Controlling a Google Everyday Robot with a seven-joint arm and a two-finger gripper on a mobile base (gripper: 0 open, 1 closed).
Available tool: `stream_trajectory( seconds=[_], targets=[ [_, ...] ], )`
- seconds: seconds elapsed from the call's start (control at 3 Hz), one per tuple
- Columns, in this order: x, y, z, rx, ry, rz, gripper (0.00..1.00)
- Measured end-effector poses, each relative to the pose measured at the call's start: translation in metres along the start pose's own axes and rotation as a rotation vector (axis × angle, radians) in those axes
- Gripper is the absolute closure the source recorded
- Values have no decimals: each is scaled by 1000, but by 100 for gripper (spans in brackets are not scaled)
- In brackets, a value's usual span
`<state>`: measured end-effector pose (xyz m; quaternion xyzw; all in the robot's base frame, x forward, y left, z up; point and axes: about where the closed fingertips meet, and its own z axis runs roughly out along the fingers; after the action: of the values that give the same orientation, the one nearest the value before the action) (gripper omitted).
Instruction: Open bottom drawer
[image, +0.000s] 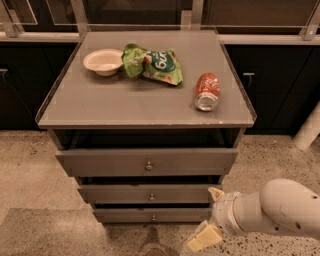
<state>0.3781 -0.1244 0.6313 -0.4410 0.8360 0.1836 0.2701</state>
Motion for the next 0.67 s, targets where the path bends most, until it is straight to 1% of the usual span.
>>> stream_trajectory(
  seconds=[0.33, 0.67],
  targets=[
    [5, 1, 2, 16, -19, 35, 0],
    [24, -12, 28, 36, -85, 119, 0]
  ],
)
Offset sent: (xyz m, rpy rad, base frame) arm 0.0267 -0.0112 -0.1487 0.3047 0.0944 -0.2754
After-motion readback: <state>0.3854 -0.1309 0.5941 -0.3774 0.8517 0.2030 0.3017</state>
